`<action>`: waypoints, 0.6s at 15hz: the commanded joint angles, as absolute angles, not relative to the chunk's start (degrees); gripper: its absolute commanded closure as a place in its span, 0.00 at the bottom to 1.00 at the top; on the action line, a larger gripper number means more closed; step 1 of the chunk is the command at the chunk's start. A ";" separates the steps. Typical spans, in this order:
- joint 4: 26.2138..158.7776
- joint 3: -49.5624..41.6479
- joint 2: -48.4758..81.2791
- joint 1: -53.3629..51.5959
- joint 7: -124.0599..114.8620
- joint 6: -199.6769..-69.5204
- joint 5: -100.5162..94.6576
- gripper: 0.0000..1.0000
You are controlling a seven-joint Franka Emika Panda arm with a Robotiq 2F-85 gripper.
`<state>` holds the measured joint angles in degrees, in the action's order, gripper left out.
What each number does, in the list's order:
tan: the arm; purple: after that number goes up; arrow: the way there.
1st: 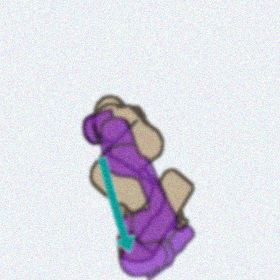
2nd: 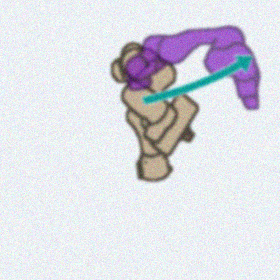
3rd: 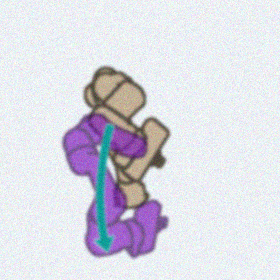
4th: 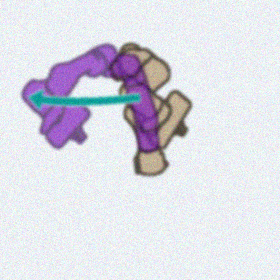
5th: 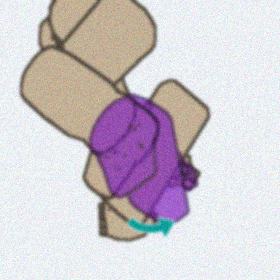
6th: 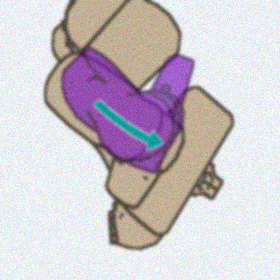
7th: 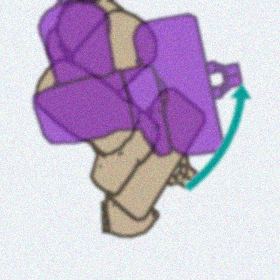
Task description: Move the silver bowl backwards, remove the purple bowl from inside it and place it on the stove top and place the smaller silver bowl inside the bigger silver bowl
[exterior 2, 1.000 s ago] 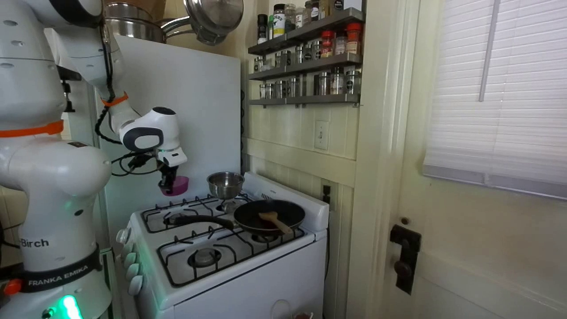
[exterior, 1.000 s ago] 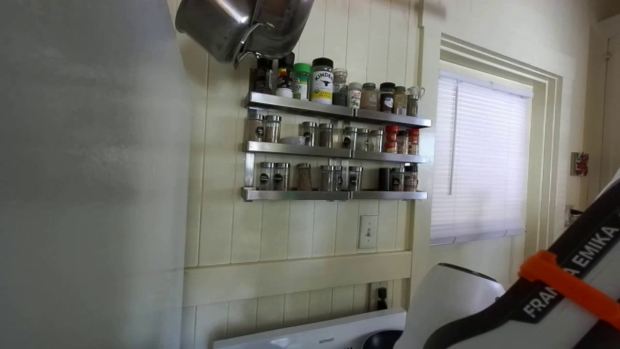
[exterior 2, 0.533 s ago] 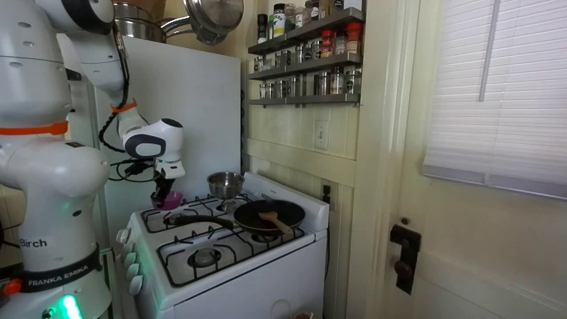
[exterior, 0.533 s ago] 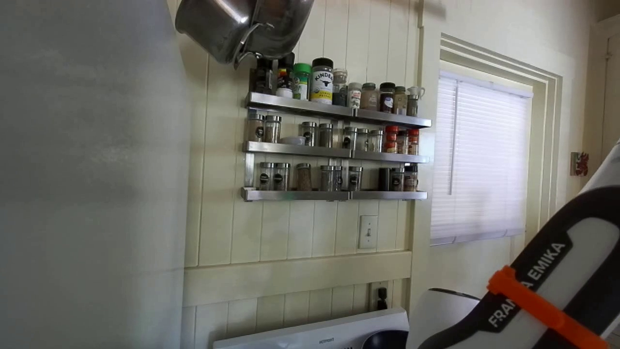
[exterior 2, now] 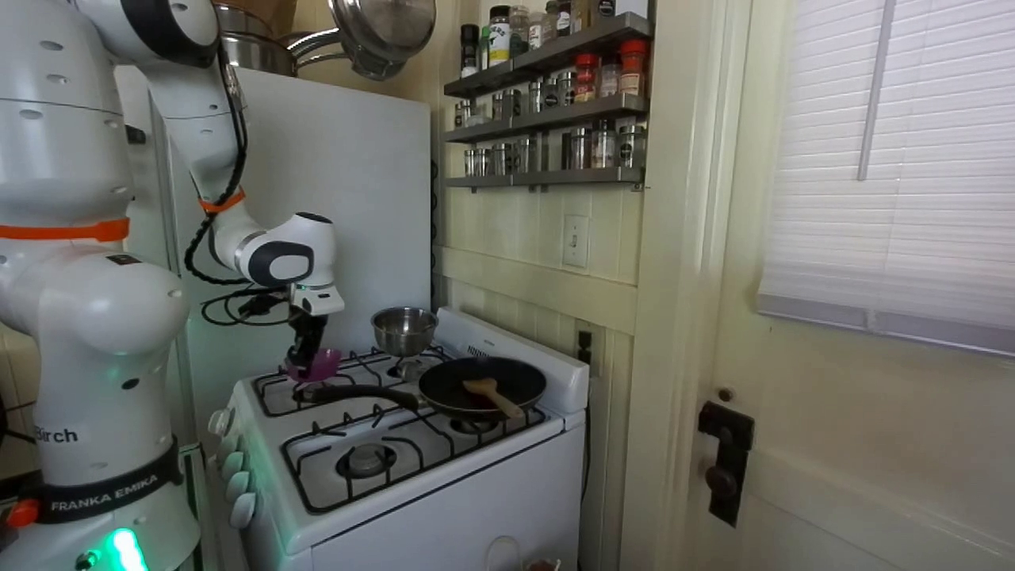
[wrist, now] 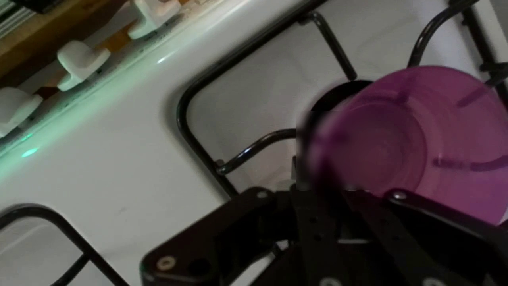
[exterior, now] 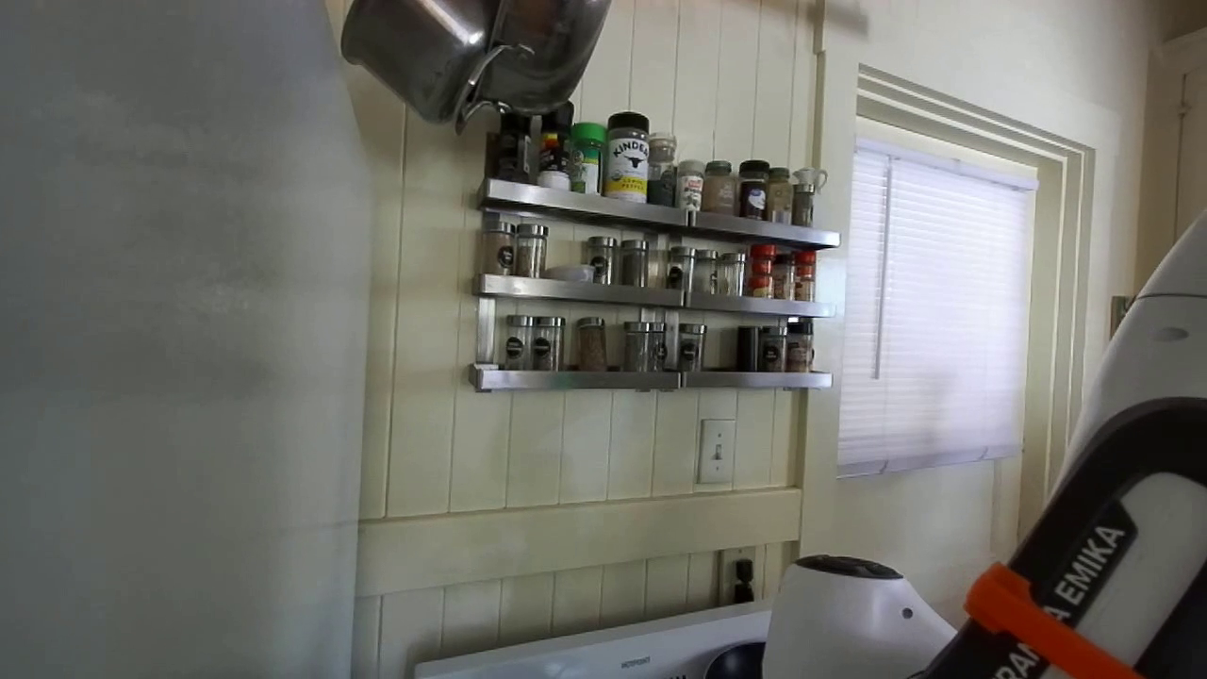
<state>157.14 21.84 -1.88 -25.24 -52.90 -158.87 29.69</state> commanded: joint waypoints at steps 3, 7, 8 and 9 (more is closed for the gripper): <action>157.14 22.23 -1.44 -23.49 -53.45 -161.84 23.44 0.42; 157.77 22.53 -3.28 -23.10 -56.79 -164.38 18.56 0.11; 157.74 22.55 -3.53 -23.01 -57.40 -165.41 17.78 0.04; 158.04 22.60 -4.36 -22.82 -58.99 -165.30 16.63 0.00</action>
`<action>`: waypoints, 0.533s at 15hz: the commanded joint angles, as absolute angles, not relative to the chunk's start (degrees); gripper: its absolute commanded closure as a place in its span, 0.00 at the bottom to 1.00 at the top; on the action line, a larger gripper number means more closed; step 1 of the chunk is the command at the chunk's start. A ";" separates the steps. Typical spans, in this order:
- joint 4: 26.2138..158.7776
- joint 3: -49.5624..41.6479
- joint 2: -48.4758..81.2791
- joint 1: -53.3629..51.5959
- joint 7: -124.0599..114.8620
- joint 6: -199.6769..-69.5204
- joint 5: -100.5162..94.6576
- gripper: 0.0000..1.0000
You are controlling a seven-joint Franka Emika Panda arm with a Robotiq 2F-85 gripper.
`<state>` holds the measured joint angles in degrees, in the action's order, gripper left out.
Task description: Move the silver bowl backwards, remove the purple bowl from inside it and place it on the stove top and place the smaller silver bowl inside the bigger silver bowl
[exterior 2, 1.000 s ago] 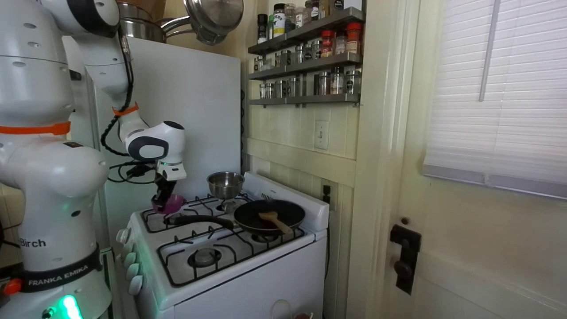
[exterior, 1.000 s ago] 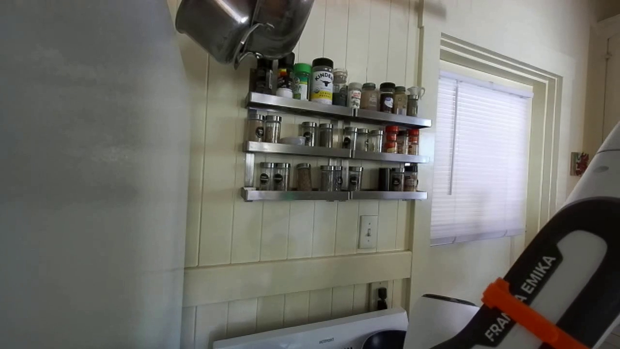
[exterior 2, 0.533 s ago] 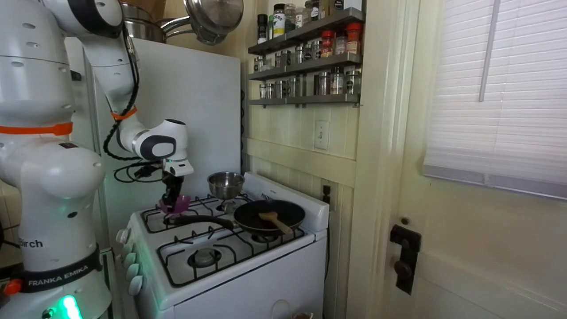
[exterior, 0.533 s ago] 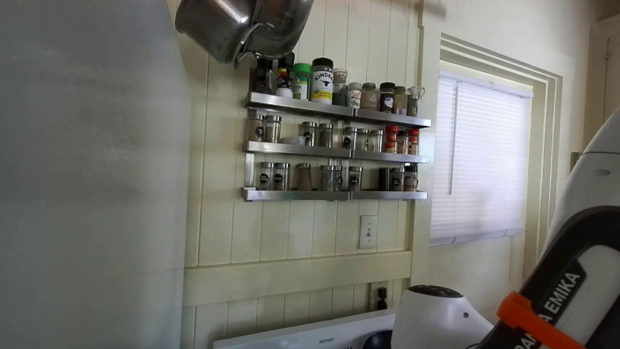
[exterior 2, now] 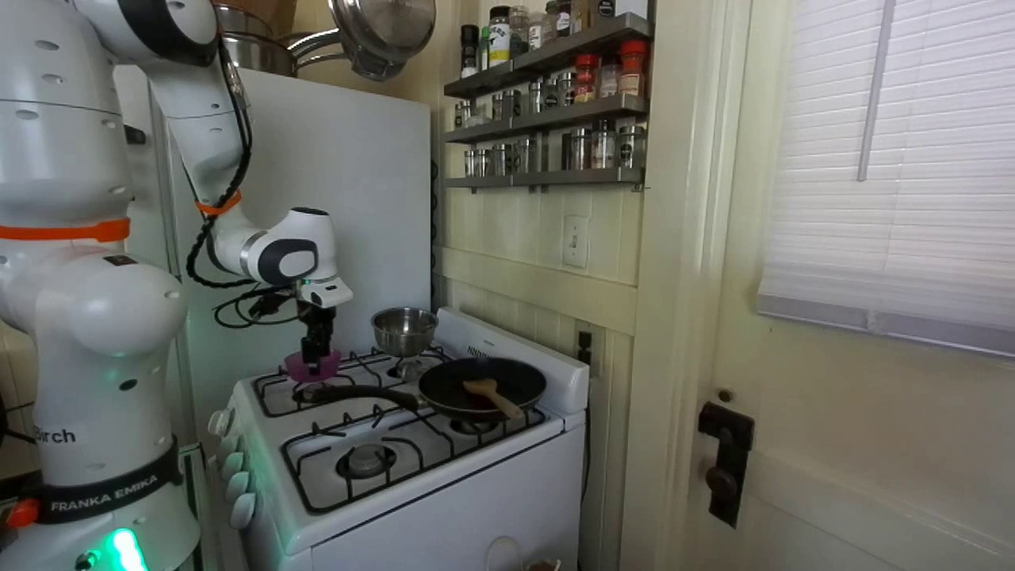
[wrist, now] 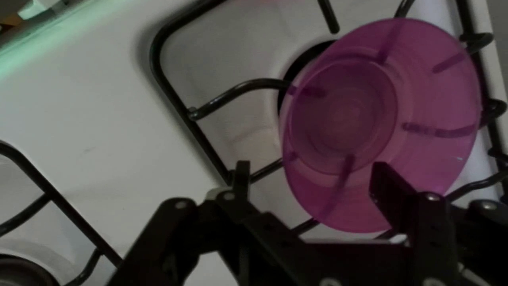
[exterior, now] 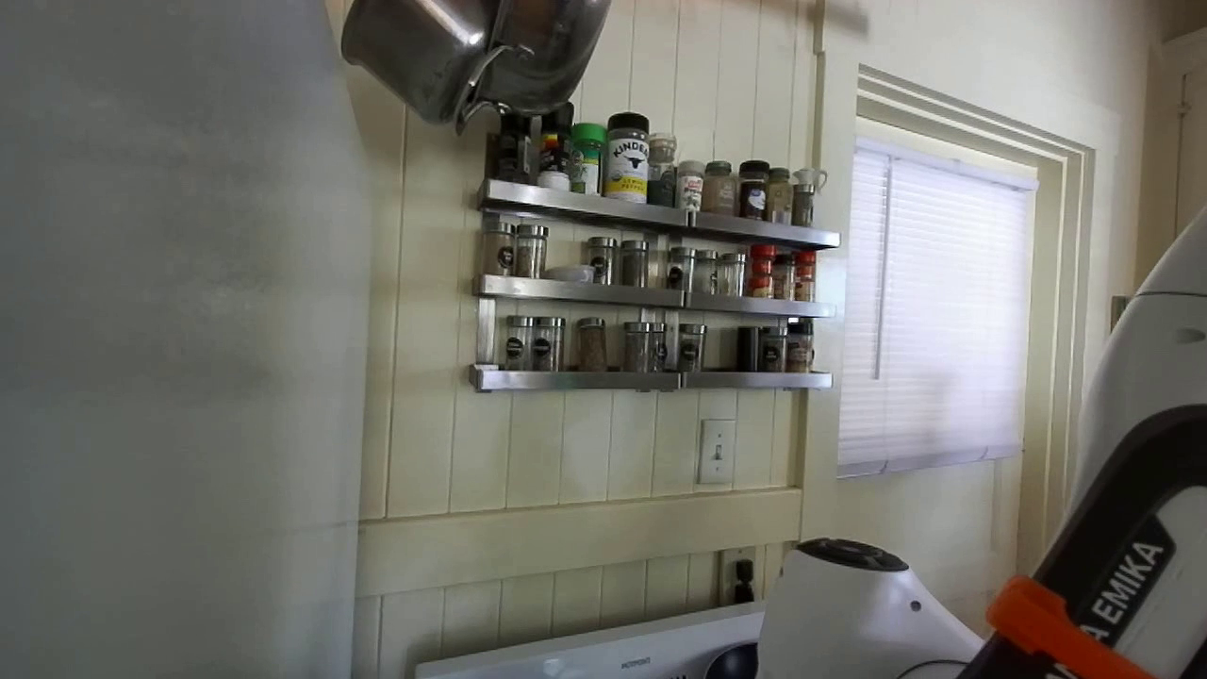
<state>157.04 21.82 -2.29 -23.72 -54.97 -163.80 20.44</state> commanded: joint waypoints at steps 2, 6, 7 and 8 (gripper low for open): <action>158.08 22.68 -6.16 -21.70 -65.69 -163.57 10.71 0.00; 158.31 25.78 -13.43 -15.91 -83.38 -156.13 -3.36 0.00; 158.30 26.32 -14.49 -15.33 -87.45 -154.48 -5.84 0.00; 158.19 27.00 -15.75 -14.38 -89.94 -152.41 -7.74 0.00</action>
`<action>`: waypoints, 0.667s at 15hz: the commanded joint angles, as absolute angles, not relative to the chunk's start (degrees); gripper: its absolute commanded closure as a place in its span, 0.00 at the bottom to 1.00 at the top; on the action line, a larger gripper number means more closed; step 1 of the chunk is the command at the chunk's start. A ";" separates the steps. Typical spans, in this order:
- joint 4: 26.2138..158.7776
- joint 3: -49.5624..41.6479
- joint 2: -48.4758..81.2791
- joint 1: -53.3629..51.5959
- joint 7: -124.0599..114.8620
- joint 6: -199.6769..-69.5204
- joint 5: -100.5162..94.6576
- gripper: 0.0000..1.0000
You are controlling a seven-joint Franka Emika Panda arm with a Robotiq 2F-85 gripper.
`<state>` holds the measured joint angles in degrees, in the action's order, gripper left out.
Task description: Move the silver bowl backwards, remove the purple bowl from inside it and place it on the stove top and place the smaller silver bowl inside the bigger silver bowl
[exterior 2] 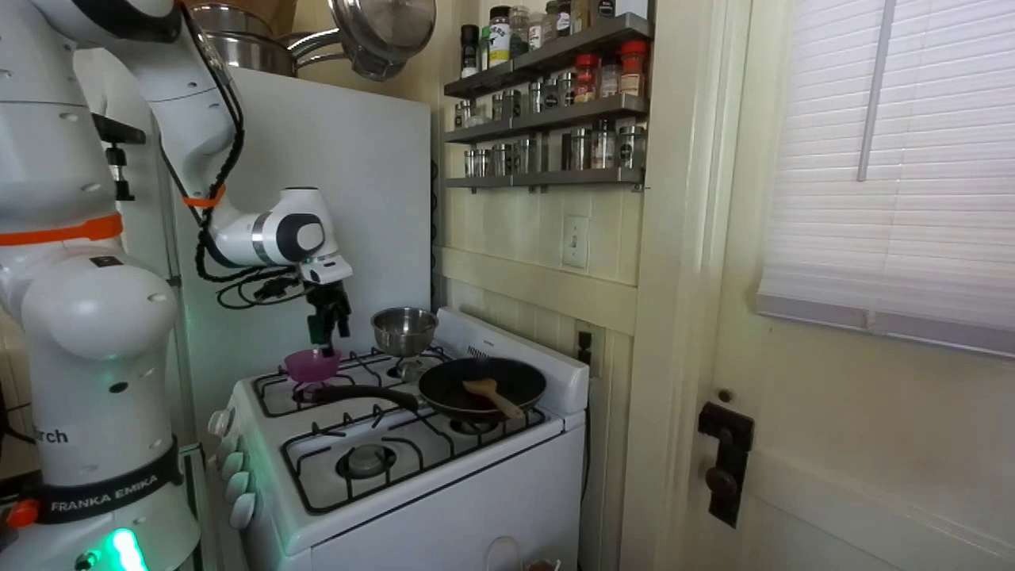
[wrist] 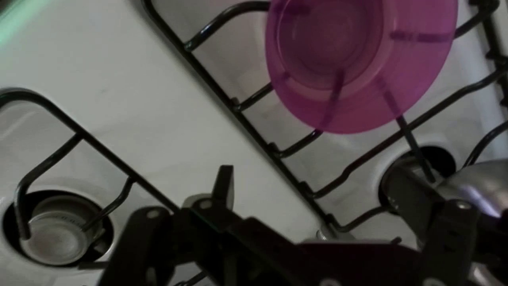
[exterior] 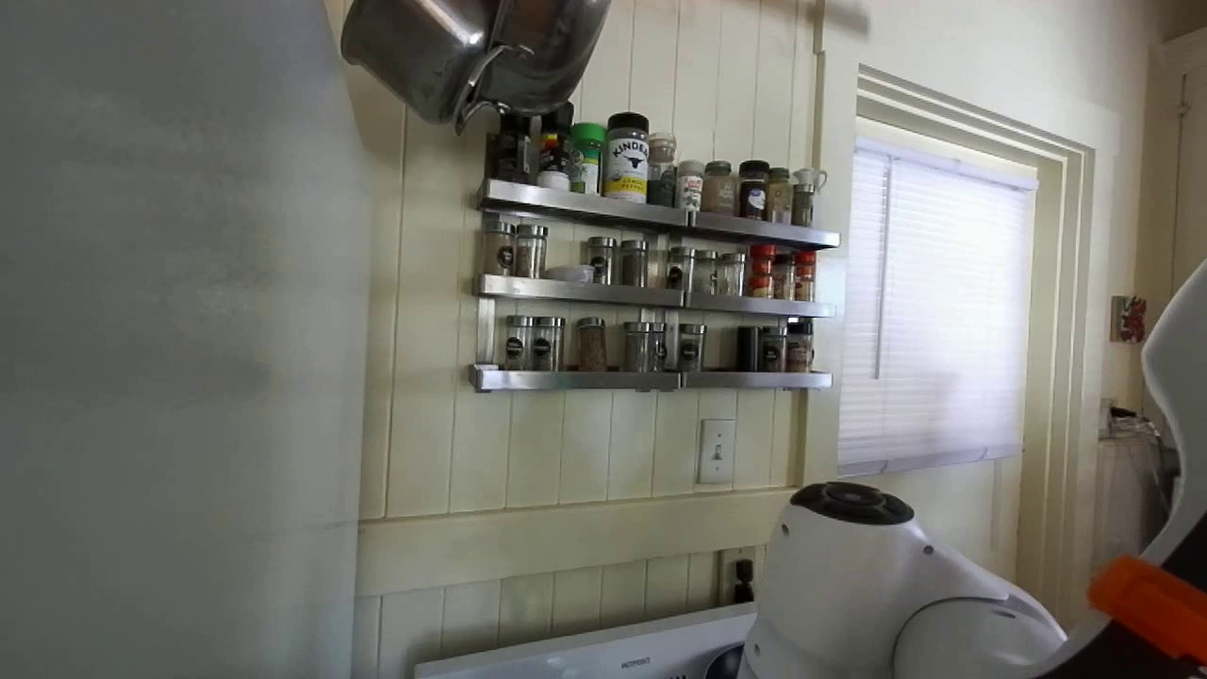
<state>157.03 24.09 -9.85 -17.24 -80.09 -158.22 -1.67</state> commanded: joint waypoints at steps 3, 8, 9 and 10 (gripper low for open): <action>157.56 27.34 -17.70 -12.98 -93.60 -145.22 -8.92 0.00; 156.47 25.17 -11.74 -8.56 -91.72 -149.14 -14.66 0.00; 157.03 25.03 -14.92 -10.92 -91.08 -145.64 -11.58 0.00; 156.99 24.59 -14.27 -10.46 -90.96 -146.16 -12.00 0.00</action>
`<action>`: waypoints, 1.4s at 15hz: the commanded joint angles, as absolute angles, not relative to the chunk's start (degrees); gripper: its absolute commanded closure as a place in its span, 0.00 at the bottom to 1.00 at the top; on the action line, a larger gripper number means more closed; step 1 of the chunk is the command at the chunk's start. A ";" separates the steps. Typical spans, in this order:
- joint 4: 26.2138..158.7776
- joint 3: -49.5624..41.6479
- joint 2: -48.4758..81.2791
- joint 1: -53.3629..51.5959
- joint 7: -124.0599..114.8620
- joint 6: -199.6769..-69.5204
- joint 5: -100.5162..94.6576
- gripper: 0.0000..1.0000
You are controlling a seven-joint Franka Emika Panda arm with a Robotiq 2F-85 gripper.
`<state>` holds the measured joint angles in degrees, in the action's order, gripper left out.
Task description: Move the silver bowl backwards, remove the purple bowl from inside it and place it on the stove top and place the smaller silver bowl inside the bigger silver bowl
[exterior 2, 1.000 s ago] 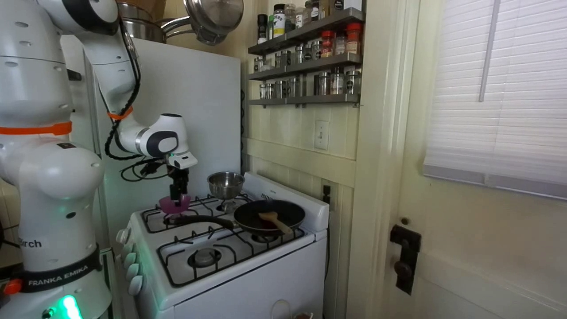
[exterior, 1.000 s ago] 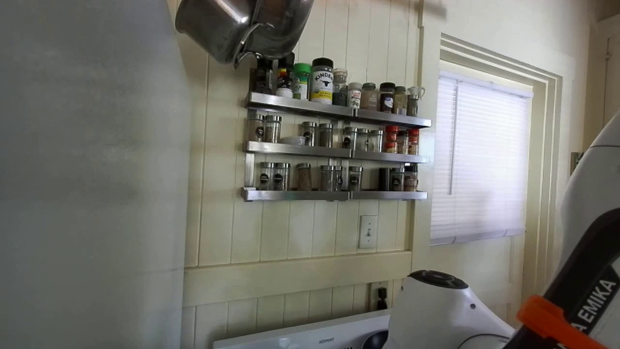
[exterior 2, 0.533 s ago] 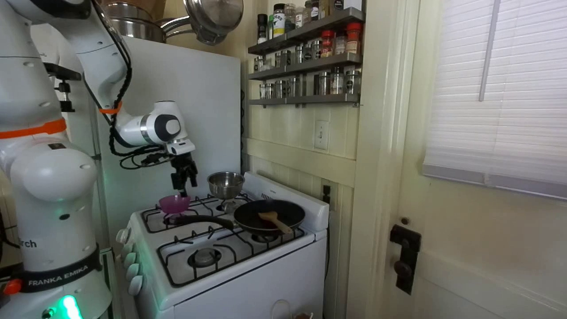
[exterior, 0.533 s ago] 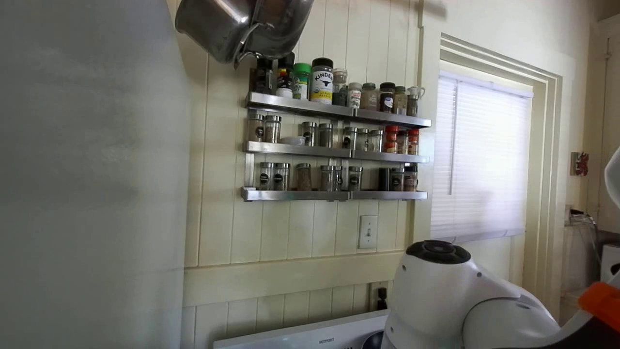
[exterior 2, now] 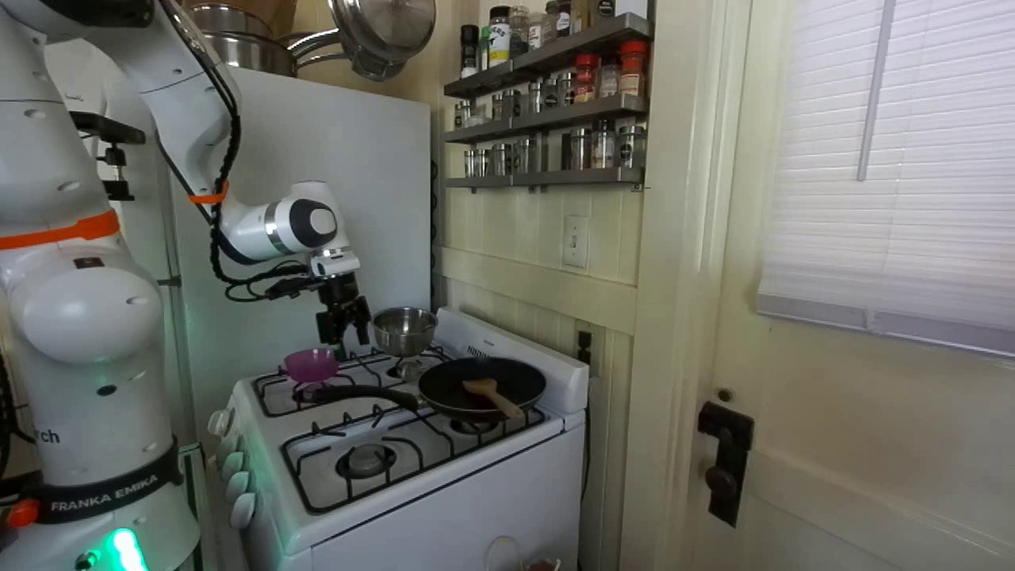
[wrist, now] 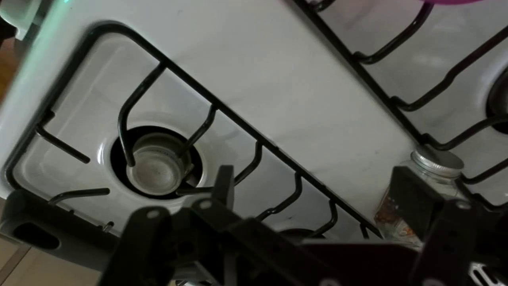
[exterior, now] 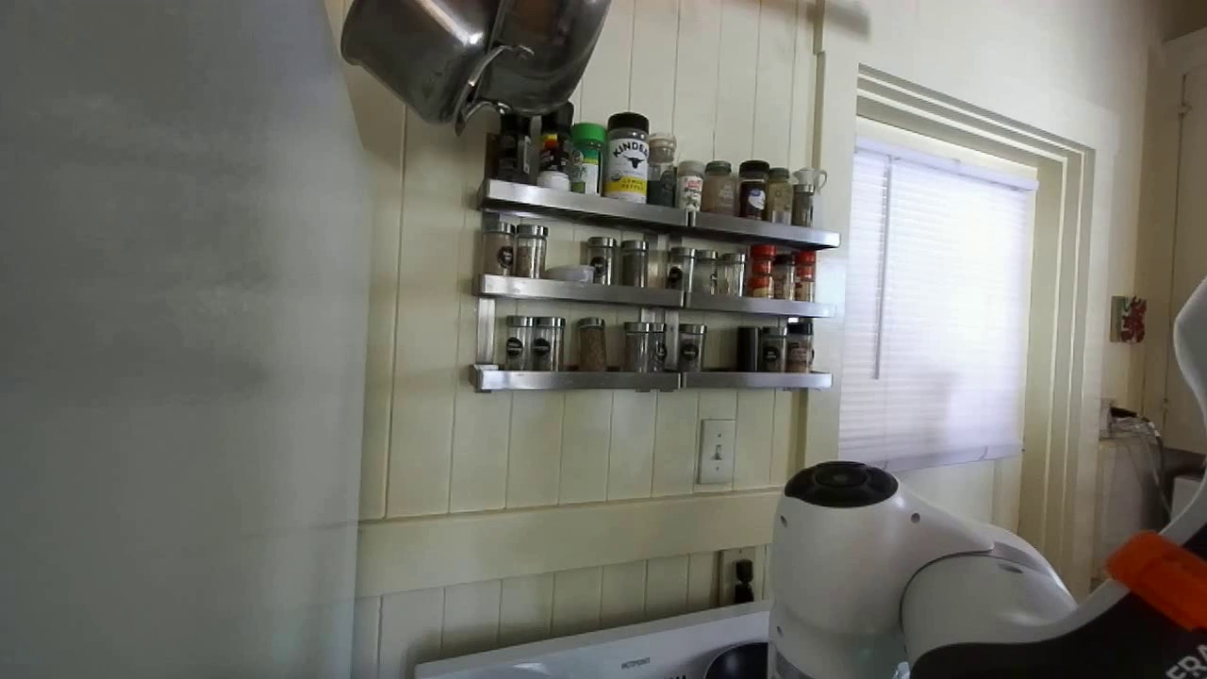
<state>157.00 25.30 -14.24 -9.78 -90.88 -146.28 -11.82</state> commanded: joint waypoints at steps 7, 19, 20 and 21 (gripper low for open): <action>156.87 24.52 -14.27 -10.90 -90.82 -146.16 -11.94 0.00; 152.29 22.24 -7.93 -6.03 -95.08 -154.83 -14.17 0.00; 151.20 22.41 -6.82 -5.84 -96.53 -154.97 -14.18 0.00; 150.03 22.49 -5.57 -5.89 -98.25 -154.88 -14.36 0.00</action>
<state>153.47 21.89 -10.06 -6.40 -92.59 -153.70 -12.10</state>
